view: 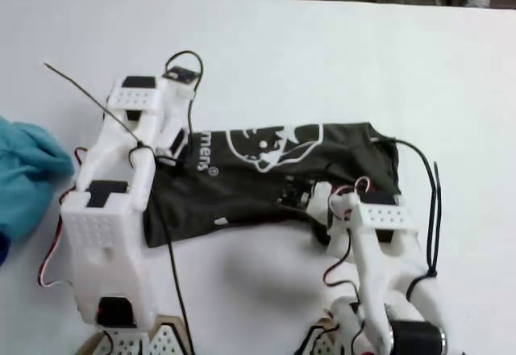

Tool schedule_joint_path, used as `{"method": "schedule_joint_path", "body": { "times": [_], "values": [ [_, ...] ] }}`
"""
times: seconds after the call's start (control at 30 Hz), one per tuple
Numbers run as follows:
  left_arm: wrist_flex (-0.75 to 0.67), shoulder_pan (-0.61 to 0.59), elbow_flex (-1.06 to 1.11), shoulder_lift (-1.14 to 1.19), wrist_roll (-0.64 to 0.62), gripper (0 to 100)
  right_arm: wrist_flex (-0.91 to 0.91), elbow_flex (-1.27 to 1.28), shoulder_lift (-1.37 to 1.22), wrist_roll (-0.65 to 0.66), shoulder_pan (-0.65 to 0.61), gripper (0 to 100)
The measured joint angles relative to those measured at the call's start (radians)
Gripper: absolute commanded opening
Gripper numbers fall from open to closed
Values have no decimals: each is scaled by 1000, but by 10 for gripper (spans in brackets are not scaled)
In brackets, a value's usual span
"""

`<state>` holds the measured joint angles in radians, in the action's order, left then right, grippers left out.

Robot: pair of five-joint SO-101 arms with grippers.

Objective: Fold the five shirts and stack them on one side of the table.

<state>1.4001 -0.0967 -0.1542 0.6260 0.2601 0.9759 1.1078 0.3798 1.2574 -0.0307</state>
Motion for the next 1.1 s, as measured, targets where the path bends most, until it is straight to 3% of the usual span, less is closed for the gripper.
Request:
{"method": "schedule_joint_path", "body": {
  "times": [0.3,0.57,0.77,1.1],
  "values": [
    [0,0,0,0,0,139,14,-107,-66,-34,34,21],
    [0,0,0,2,0,139,232,-338,-66,-37,81,21],
    [0,0,0,2,0,139,276,-502,-77,-37,83,21],
    [0,0,0,2,0,139,178,-612,-103,-37,-51,21]
  ]
}}
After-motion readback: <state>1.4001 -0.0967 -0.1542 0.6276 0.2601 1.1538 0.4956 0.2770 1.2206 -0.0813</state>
